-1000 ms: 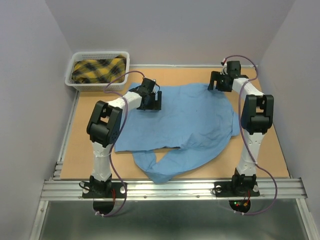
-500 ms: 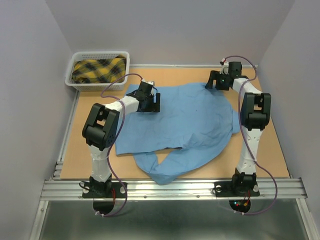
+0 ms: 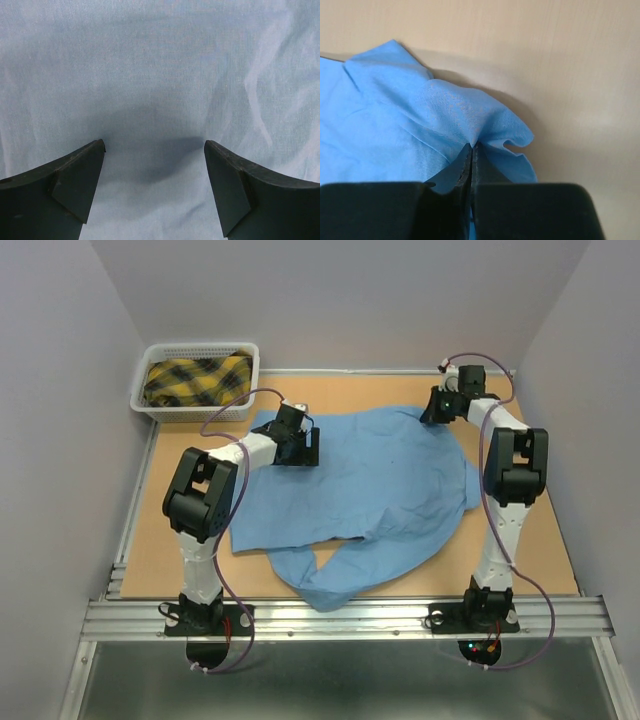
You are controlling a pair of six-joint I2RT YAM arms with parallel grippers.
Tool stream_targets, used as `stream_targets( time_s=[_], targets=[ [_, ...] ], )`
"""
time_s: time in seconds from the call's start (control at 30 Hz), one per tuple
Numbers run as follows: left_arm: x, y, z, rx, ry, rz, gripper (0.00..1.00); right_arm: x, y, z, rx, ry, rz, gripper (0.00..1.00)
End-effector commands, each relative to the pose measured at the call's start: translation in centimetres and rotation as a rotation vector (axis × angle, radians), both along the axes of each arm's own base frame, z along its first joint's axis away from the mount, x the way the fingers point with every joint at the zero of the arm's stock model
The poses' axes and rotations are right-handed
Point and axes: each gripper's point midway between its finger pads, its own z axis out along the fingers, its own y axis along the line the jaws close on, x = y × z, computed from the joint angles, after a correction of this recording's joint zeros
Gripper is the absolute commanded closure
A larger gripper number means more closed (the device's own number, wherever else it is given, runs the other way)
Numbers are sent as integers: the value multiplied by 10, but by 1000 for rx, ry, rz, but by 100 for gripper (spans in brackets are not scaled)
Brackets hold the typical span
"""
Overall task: Fold and stack the long sleeve shirts
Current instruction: Flatten the shirt out
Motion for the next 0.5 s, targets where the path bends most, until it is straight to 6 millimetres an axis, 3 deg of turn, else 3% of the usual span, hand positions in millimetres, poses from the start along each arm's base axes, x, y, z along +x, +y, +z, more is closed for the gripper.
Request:
stream_targets(
  time_s=[0.0, 0.03, 0.1, 0.17, 0.23, 0.27, 0.3, 0.33, 0.37, 0.4, 0.47],
  targets=[
    [-39, 14, -20, 29, 142, 17, 7, 0, 8, 88, -17, -183, 38, 99],
    [-39, 14, -18, 24, 137, 20, 7, -6, 11, 111, -16, -220, 42, 99],
    [-39, 15, -18, 17, 133, 29, 7, -22, 23, 117, -14, -219, 58, 100],
    [-41, 15, -16, 8, 131, 39, 7, -40, 41, 145, -22, -269, 84, 99],
    [-42, 14, -15, -5, 129, 41, 7, -60, 51, 138, -58, -251, 83, 99],
    [-44, 14, -17, -5, 132, 44, 8, -77, 71, 157, -71, -293, 115, 99],
    [-44, 13, -16, -13, 134, 47, 8, -86, 75, 157, -101, -296, 105, 99],
    [-45, 13, -16, -16, 132, 50, 8, -107, 95, 144, -106, -267, 144, 99],
    [-44, 12, -15, -24, 130, 53, 8, -120, 102, 143, -105, -263, 153, 99],
    [-46, 13, -14, -29, 128, 58, 8, -138, 108, 164, -80, -301, 145, 99],
    [-45, 12, -12, -46, 120, 74, 8, -174, 134, 156, -47, -273, 187, 99]
  ],
)
